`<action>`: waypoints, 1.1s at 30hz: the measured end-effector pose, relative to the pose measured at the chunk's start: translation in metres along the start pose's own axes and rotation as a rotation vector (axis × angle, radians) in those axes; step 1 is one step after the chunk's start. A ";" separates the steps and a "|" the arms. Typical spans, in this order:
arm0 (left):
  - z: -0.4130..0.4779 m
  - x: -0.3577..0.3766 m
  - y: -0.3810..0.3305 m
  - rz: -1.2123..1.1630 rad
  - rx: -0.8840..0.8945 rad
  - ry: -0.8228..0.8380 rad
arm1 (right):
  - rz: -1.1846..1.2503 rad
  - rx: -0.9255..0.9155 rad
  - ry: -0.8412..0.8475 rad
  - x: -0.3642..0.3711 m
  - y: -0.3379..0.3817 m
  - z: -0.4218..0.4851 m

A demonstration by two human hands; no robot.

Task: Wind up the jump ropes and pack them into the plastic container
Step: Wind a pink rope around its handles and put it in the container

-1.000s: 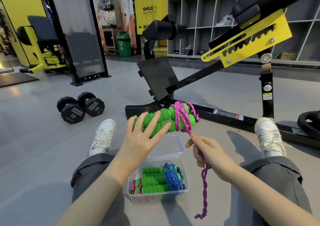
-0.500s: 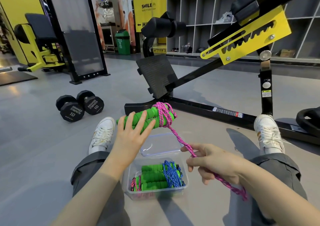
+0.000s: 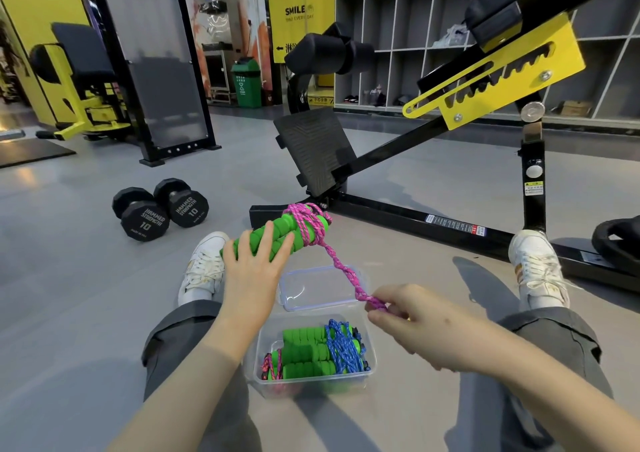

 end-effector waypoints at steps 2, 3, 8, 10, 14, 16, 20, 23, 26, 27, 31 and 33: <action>0.000 0.002 -0.002 -0.002 0.001 0.031 | -0.113 -0.093 -0.058 -0.005 0.010 -0.003; -0.001 0.003 -0.004 -0.012 -0.006 0.067 | -0.147 -0.130 -0.072 -0.008 0.014 -0.006; 0.001 0.005 -0.017 -0.151 -0.123 0.257 | -0.350 -0.367 -0.237 -0.031 0.031 -0.013; 0.003 0.003 -0.025 -0.191 -0.073 0.239 | -0.335 -0.481 -0.282 -0.046 0.040 -0.013; 0.000 -0.005 -0.052 -0.208 0.237 0.178 | -0.318 -0.642 -0.330 -0.073 0.048 -0.007; -0.001 -0.014 -0.064 -0.203 0.342 0.128 | -0.282 -0.650 -0.409 -0.090 0.049 -0.001; -0.001 -0.038 -0.078 -0.249 0.490 -0.028 | -0.127 -0.514 -0.358 -0.106 0.043 0.018; 0.000 -0.054 -0.089 -0.275 0.555 -0.118 | -0.022 -0.453 -0.338 -0.111 0.039 0.031; 0.000 -0.068 -0.092 -0.353 0.555 -0.226 | 0.081 -0.354 -0.322 -0.113 0.015 0.047; 0.000 -0.073 -0.092 -0.377 0.546 -0.261 | 0.148 -0.313 -0.314 -0.115 0.004 0.051; 0.010 -0.097 -0.086 -0.434 0.471 -0.377 | 0.482 -0.127 -0.217 -0.100 -0.050 0.064; 0.018 -0.107 -0.084 -0.452 0.404 -0.416 | 0.659 -0.022 -0.128 -0.077 -0.081 0.068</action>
Point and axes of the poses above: each hand's wrist, its own z-axis towards the middle knuckle, its own x-axis out of the palm, y = z × x, the point moved 6 cm from there along z, towards the middle knuckle, and after that the axes turned 3 degrees about x, right-handed, at the moved point
